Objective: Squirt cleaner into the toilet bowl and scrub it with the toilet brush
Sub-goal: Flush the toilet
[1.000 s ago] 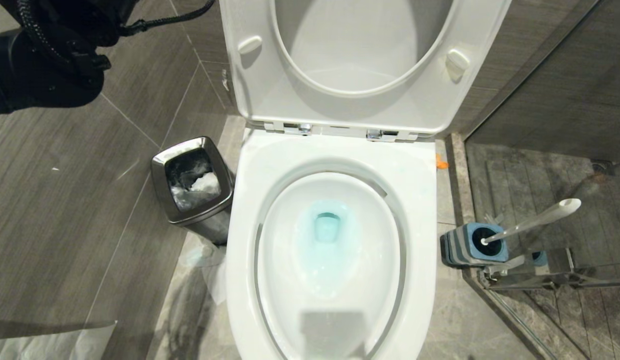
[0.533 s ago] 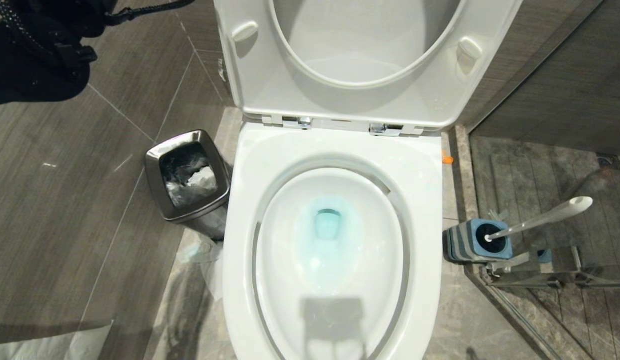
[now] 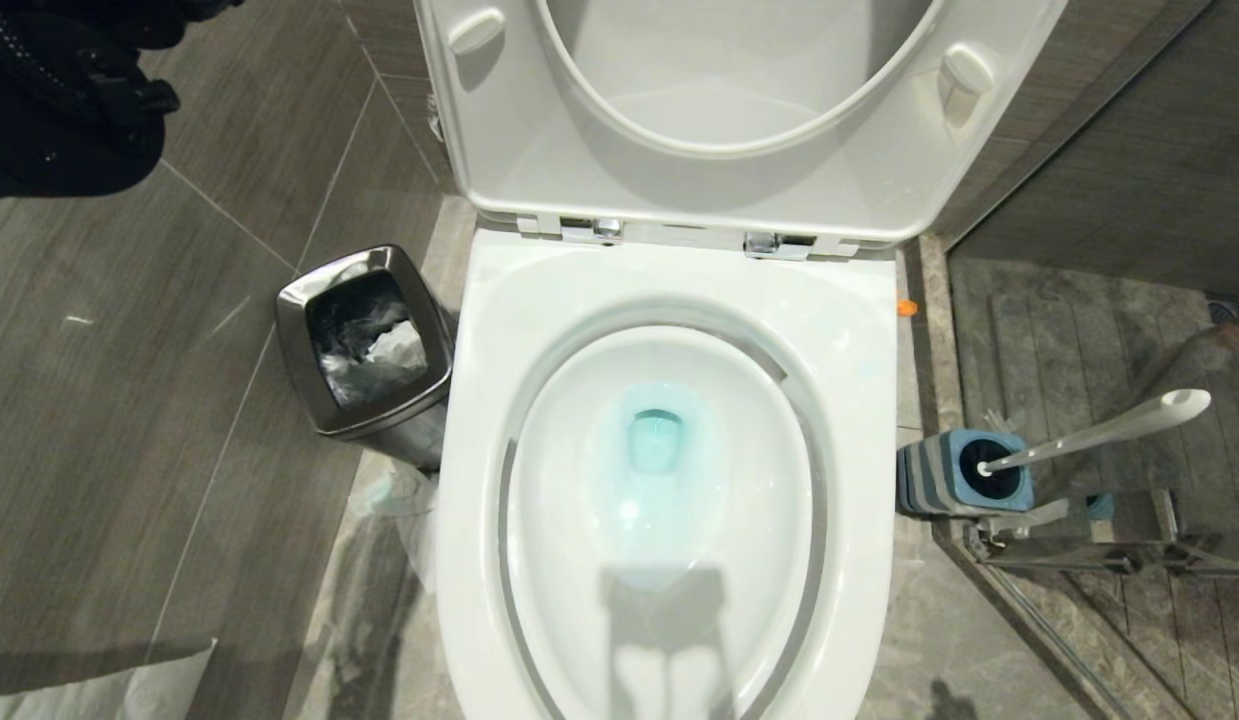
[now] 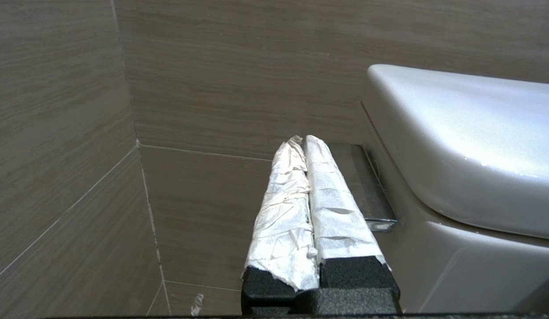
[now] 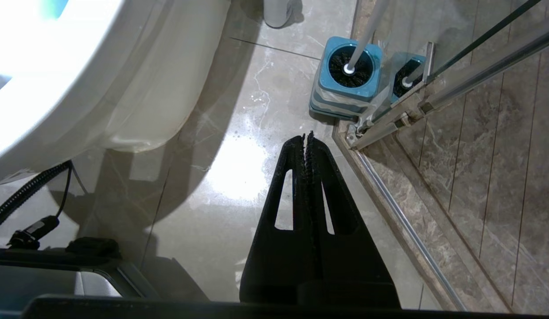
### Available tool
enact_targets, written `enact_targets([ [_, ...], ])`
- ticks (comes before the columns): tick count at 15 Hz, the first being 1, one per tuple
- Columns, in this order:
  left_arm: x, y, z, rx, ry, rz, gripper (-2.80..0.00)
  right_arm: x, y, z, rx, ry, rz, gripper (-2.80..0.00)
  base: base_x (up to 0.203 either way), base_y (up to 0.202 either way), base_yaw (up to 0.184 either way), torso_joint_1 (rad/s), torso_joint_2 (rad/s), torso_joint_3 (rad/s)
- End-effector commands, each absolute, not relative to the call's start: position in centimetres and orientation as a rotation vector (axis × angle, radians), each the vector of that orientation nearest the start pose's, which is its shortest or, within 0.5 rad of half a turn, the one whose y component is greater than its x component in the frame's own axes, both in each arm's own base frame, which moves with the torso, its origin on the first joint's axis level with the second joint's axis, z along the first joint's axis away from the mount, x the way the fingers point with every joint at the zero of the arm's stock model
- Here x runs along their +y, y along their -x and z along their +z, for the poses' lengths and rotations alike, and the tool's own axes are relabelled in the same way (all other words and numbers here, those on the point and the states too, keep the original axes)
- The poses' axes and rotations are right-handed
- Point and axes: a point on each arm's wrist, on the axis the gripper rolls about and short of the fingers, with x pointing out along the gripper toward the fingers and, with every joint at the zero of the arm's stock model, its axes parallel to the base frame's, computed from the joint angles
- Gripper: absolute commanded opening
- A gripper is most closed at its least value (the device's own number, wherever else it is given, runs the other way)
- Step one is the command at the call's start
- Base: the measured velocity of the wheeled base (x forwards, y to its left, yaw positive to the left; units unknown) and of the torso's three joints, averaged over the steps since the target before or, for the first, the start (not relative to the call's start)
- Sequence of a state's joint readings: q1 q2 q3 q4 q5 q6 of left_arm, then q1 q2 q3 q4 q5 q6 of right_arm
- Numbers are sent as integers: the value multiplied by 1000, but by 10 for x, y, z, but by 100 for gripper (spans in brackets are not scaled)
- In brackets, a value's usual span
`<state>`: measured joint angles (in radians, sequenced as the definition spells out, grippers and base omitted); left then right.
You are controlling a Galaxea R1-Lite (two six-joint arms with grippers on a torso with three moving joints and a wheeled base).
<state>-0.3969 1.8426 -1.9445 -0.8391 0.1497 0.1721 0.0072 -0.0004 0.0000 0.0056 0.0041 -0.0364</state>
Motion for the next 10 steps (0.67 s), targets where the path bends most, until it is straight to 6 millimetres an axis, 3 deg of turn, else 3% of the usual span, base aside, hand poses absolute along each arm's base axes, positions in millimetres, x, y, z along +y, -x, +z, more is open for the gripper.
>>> enact_targets([
  [1,-115,-280,467,-945,108,-145,-280,0,23,74,7,37,12,-280,0,0,0,0,0,0],
  [10,-131,-277,465,-951,158,-158,-280,0,23,74,7,37,12,-280,0,0,0,0,0,0],
])
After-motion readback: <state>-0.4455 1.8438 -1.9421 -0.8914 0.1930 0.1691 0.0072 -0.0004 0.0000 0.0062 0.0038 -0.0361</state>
